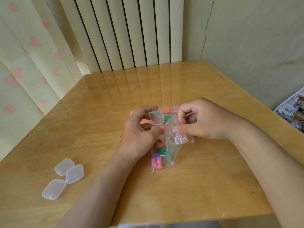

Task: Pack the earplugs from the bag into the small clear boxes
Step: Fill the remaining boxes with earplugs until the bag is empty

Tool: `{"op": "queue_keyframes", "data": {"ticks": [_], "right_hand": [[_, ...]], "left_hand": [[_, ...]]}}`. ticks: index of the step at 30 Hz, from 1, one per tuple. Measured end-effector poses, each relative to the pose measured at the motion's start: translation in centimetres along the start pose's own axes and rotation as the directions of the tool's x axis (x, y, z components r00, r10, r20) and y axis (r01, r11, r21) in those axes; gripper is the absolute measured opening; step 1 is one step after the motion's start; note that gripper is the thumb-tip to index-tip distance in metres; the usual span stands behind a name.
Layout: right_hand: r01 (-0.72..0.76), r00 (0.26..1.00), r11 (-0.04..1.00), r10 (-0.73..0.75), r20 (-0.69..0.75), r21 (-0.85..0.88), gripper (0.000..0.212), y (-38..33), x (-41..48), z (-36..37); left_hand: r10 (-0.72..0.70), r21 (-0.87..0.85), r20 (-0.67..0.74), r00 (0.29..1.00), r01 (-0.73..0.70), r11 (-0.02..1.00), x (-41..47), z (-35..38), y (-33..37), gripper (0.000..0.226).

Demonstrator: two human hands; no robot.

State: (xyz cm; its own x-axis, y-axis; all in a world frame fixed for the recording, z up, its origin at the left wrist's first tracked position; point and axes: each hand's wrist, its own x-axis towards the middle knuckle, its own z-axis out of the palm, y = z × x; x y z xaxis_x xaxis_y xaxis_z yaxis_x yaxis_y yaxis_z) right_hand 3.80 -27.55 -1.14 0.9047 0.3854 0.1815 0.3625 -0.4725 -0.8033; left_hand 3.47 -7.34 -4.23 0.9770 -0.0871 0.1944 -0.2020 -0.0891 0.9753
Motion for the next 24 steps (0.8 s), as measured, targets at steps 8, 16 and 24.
{"op": "queue_keyframes", "data": {"ticks": [8,16,24], "right_hand": [[-0.081,0.983,0.980,0.109,0.151,-0.179,0.036,-0.5,-0.1,0.5],[-0.168,0.951,0.974,0.201,0.234,-0.151,0.054,0.0,0.2,1.0],[-0.085,0.946,0.976,0.142,0.290,-0.199,0.050,0.6,0.2,1.4]], "left_hand": [[0.091,0.069,-0.061,0.994,-0.087,0.994,-0.1,-0.1,0.1,0.046],[0.171,0.174,-0.089,0.981,-0.154,0.973,0.2,-0.4,-0.4,0.047],[0.152,0.215,-0.052,0.987,-0.137,0.967,0.4,-0.5,-0.9,0.044]]}}
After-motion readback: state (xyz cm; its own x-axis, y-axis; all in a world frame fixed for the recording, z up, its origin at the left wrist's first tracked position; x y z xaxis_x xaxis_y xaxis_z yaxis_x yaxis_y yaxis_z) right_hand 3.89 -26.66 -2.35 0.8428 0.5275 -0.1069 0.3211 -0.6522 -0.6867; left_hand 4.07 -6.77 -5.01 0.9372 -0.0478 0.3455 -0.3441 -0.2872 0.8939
